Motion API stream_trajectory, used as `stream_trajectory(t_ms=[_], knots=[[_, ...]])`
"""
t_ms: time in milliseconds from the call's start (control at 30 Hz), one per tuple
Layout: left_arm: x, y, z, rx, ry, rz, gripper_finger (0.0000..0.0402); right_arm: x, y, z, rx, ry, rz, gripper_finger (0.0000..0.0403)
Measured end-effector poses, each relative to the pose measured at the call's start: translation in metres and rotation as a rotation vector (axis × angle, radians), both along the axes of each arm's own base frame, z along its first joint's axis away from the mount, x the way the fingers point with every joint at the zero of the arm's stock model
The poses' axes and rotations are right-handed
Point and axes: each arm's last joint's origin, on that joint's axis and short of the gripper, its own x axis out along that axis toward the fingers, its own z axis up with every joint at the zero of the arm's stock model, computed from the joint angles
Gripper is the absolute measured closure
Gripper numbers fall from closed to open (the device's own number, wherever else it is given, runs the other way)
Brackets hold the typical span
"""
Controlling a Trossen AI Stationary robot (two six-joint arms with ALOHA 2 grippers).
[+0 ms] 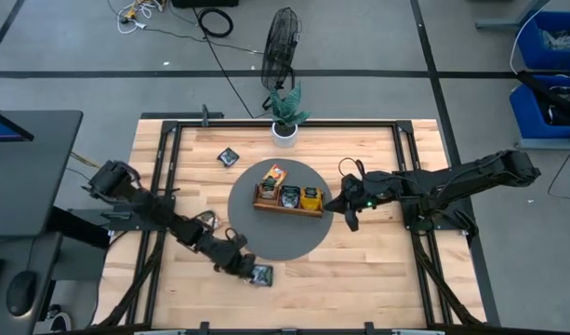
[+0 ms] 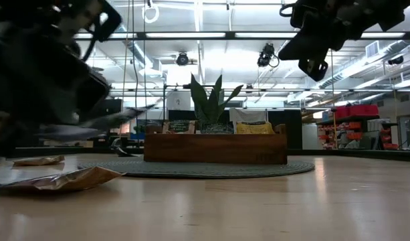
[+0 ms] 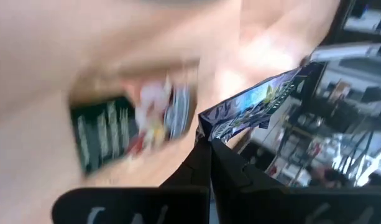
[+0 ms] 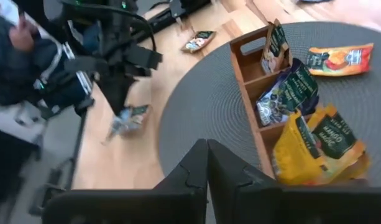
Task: Pick & Place Tea
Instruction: Put the blue tea bag into the middle section of the wooden organizer
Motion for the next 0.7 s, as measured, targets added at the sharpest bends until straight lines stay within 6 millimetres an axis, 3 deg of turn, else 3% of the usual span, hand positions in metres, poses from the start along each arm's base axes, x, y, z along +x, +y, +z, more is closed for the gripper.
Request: stream_trajectory(t_ms=[267, 433, 567, 700], knots=[[0.026, 0.032, 0.01, 0.097, -0.098, 0.091, 0.0401, 0.001, 0.0, 0.003, 0.166, -0.012, -0.083, 0.0385], [0.045, 0.058, 0.021, 0.169, -0.164, 0.144, 0.0401, 0.002, 0.0, 0.005, 0.166, -0.036, -0.08, 0.0378], [0.058, 0.081, 0.029, 0.234, -0.209, 0.182, 0.0401, 0.003, 0.0, 0.005, 0.168, -0.044, -0.08, 0.0344], [0.068, 0.102, 0.036, 0.303, -0.244, 0.211, 0.0401, 0.003, 0.0, 0.006, 0.191, -0.043, -0.091, 0.0282]])
